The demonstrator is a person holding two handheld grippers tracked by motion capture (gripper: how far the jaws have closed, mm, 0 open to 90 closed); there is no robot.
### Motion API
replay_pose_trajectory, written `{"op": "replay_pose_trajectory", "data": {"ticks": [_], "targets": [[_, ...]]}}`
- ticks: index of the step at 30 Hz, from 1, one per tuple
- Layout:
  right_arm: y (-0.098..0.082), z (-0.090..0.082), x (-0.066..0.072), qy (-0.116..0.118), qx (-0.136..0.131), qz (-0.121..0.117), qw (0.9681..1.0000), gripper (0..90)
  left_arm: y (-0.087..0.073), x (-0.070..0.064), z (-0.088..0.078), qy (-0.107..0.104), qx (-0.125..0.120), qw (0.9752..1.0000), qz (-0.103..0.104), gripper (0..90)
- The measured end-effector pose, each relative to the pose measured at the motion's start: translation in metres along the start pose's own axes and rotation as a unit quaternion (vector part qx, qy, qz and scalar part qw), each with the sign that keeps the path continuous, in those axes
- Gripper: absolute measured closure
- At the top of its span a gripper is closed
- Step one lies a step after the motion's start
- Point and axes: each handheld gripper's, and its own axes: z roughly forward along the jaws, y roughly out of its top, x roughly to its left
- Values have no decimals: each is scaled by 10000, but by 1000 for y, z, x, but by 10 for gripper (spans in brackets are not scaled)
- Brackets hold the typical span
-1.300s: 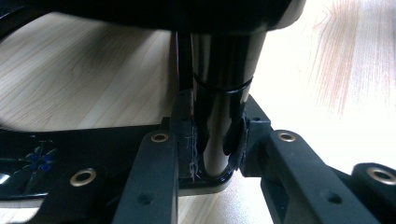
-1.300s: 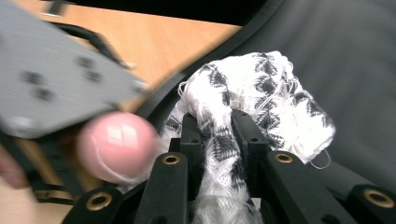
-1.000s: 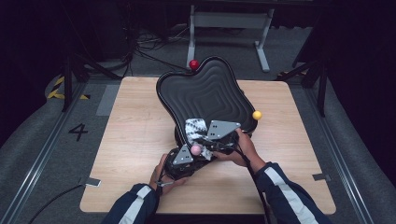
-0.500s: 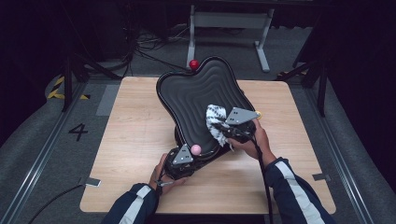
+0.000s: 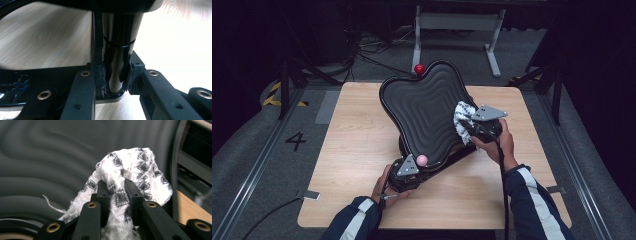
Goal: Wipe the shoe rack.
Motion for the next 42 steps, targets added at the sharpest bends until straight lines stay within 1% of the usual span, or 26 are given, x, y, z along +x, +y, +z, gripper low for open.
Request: {"op": "replay_pose_trajectory", "data": {"ticks": [3, 5, 8, 11, 12, 13, 15, 18, 20, 23, 26, 27, 32, 36, 40, 42], "targets": [[-4, -1, -8, -211, 60, 152, 9996, 774, 0, 0, 0, -7, 1, 10000, 5, 732], [-6, -1, -11, -306, 109, 184, 9993, 773, 0, 0, 0, -4, 5, 10000, 2, 732], [-7, -2, -15, -242, 96, 336, 9991, 773, 0, 0, 0, -16, 4, 10000, 1, 732], [-7, -2, -14, -228, 100, 291, 9993, 774, 0, 0, 0, -47, 0, 10000, -10, 732], [-6, -2, -14, -201, 98, 288, 9993, 774, 0, 1, 0, -72, 13, 10000, 19, 732], [-6, -2, -13, -126, 72, 277, 9995, 774, 0, 1, 1, -74, 1, 10000, 30, 732], [-5, -2, -11, -57, 63, 252, 9996, 773, 0, 1, 1, -66, -5, 10000, 25, 732], [-1, -1, -3, 59, 40, 115, 9999, 773, 0, 1, 1, -65, -6, 10000, 31, 732], [3, -1, 5, 94, 49, -10, 9999, 774, 0, 1, 1, -62, -9, 10000, 38, 732], [9, 0, 16, 267, 39, -116, 9996, 774, 0, 1, 1, -69, -13, 10000, 51, 732], [17, 1, 27, 411, 21, -303, 9987, 774, 0, 1, 1, -70, -8, 10000, 53, 732], [20, 2, 32, 509, -2, -352, 9981, 774, 0, 1, 1, -72, -12, 10000, 49, 732], [31, 5, 52, 808, -97, -507, 9954, 773, 0, 0, 1, -73, -30, 10000, 36, 732], [38, 7, 63, 959, -122, -629, 9933, 773, 0, 1, 1, -75, -24, 10000, 57, 732], [47, 10, 74, 1190, -176, -684, 9904, 772, 0, 0, 1, -54, 5, 10000, 54, 732], [52, 12, 80, 1260, -185, -760, 9889, 770, 0, 0, 1, -49, 5, 10000, 57, 731]]}}
